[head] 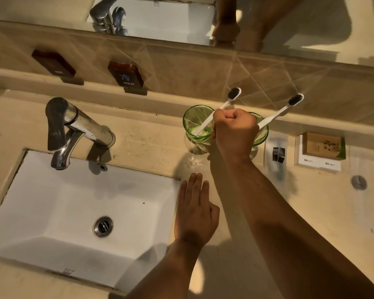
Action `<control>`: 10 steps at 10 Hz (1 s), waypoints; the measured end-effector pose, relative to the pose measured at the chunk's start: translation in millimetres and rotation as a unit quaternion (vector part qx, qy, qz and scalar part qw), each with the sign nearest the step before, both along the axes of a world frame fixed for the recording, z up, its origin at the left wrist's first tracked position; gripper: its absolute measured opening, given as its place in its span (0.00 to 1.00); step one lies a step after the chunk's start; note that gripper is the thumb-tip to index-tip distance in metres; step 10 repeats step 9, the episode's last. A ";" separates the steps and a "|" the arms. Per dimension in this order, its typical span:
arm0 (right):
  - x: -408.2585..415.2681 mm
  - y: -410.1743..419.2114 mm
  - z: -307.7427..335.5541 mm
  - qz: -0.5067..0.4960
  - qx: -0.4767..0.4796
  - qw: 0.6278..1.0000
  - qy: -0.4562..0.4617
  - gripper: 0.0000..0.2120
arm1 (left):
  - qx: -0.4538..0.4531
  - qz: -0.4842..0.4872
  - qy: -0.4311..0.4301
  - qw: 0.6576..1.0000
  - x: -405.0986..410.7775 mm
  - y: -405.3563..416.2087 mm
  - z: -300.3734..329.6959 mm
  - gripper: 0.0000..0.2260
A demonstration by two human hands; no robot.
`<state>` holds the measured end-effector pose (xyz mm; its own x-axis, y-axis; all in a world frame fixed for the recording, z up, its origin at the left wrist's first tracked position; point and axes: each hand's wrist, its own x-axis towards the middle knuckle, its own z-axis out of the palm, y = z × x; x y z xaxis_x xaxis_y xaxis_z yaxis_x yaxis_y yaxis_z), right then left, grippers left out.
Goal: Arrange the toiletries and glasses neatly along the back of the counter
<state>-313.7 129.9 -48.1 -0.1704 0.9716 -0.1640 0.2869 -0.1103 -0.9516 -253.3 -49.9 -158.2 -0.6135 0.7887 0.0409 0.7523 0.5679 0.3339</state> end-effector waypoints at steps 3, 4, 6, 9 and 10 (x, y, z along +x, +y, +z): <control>2.4 4.7 -1.2 0.034 -0.019 0.999 -0.004 0.11 | -0.004 0.001 -0.006 1.000 -0.4 -0.2 -0.1 0.24; 3.4 7.3 -1.0 0.044 -0.029 0.999 -0.014 0.13 | 0.003 -0.001 -0.007 1.000 -0.2 0.2 -1.6 0.24; 3.2 8.2 -0.5 0.062 -0.030 0.997 -0.040 0.15 | 0.014 0.003 -0.009 1.000 -1.1 0.2 -6.1 0.23; 26.7 -6.4 11.4 0.116 0.005 0.993 -0.037 0.11 | 0.032 0.009 -0.009 0.999 -1.5 -0.4 -10.4 0.22; 26.7 -6.4 11.4 0.116 0.005 0.993 -0.037 0.11 | 0.032 0.009 -0.009 0.999 -1.5 -0.4 -10.4 0.22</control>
